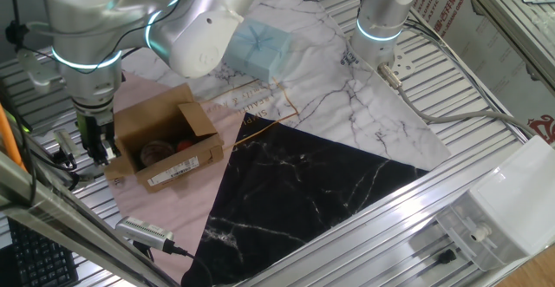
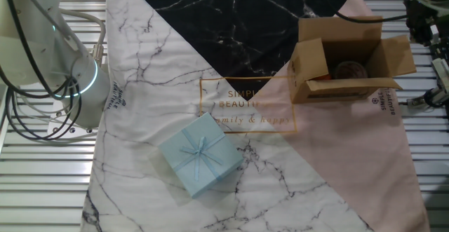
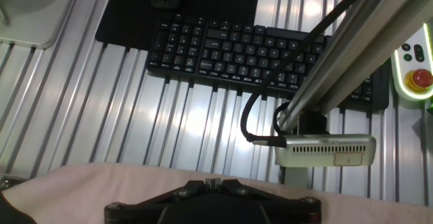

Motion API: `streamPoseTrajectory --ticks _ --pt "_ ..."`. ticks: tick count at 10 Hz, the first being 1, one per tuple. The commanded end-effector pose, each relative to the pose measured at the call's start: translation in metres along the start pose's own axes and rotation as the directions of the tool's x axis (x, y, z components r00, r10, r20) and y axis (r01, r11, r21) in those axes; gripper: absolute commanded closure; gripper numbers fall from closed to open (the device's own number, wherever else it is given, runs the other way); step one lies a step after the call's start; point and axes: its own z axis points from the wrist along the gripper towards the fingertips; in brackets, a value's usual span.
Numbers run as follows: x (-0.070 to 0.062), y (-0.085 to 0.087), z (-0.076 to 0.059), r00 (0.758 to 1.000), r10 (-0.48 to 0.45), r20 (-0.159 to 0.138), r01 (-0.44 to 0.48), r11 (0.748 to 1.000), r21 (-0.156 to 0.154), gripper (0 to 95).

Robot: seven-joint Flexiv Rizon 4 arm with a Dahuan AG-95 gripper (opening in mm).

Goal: Cover the box

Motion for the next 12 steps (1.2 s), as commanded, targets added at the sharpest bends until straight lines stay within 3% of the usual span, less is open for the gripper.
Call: streamPoseTrajectory --ticks 1,12 --pt "0.0 -0.0005 0.0011 1.0 -0.003 0.002 0.003 1.0 -0.003 95.0" --pt "0.0009 -0.0025 0.0027 1.0 -0.025 -0.01 0.025 1.0 -0.001 95.0"
